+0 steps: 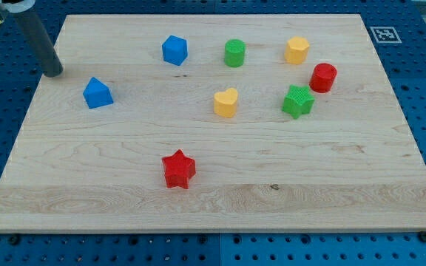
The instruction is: Move the triangle towards the cube
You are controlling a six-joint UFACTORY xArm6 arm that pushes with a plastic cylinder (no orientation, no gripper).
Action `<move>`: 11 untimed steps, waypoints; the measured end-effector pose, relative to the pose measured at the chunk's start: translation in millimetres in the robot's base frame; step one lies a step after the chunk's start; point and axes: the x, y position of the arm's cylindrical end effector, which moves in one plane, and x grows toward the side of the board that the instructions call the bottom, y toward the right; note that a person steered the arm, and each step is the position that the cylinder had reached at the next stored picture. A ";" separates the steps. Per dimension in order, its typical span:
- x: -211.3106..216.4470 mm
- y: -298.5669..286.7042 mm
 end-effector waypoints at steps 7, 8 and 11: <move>72.9 112.8; 69.7 113.4; 3.3 97.3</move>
